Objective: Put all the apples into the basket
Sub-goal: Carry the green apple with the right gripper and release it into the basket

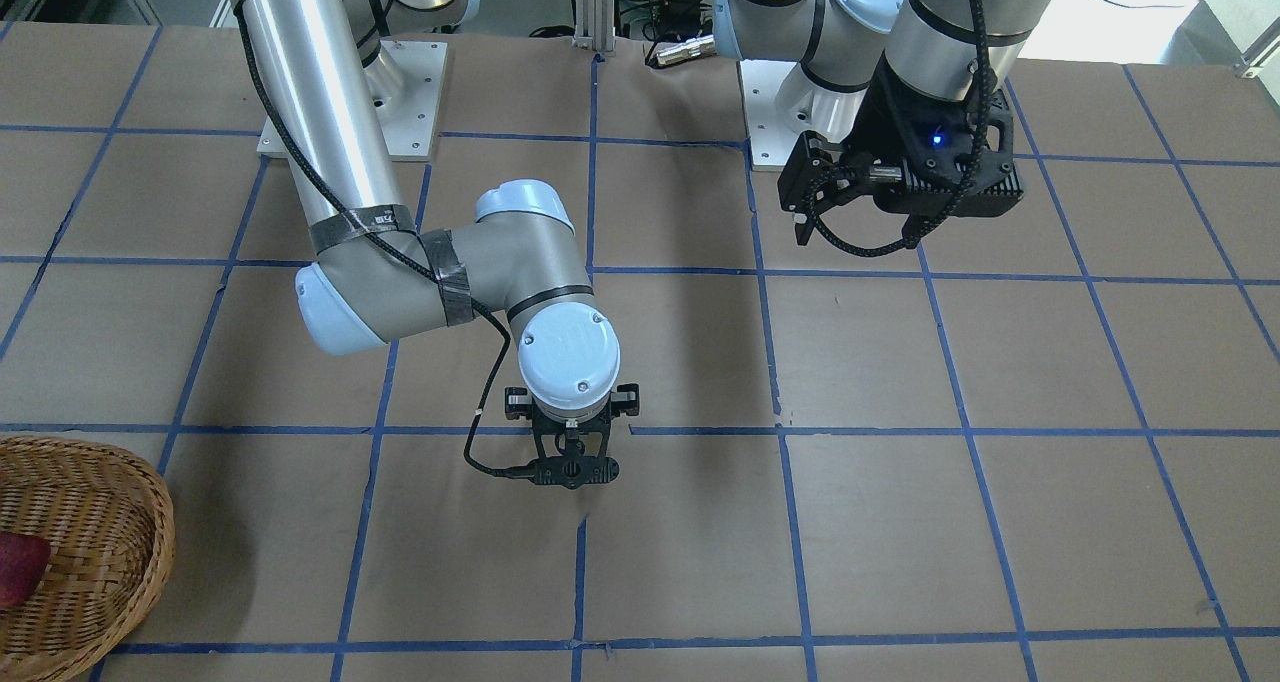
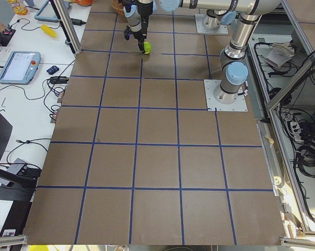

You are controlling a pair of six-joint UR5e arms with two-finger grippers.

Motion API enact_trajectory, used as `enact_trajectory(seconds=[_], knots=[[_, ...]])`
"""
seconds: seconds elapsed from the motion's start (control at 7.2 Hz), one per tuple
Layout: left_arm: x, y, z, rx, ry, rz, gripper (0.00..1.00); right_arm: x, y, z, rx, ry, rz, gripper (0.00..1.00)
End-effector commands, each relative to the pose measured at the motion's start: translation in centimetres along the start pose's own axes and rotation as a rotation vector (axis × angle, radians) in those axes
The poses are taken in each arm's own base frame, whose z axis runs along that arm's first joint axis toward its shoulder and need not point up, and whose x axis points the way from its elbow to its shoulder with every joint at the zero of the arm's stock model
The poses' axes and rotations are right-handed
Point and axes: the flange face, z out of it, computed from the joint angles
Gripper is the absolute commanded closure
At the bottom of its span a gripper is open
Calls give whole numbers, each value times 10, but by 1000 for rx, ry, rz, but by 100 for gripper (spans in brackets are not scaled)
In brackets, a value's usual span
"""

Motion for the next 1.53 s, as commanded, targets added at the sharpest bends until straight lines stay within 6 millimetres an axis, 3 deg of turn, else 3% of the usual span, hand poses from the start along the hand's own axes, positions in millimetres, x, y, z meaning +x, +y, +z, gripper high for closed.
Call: enact_trajectory(seconds=[0.0,0.14,0.28,0.42,0.56,0.69,0.83,0.97,1.11,1.39], knots=[[1,2,-1,-7,6,-46,0,6,-5,-22,28,-22,22,100],[1,2,0,-12,9,-49,0,23,-12,-48,24,-16,69,100],[1,2,0,-12,9,-51,0,73,-25,-93,10,-39,150,100],[1,2,1,-14,9,-51,0,147,-40,-132,6,-45,237,100],[1,2,1,-14,11,-52,0,222,-55,-150,26,-24,255,100],[1,2,0,-12,11,-52,0,277,-65,-169,64,-11,249,100],[1,3,0,-12,8,-52,0,334,-74,-179,90,58,180,100],[1,3,-1,-11,9,-52,0,383,-82,-172,77,67,84,100],[1,3,-1,-11,9,-52,0,423,-91,-174,110,79,40,100],[1,3,0,-12,9,-52,0,460,-114,-157,160,126,-55,100]])
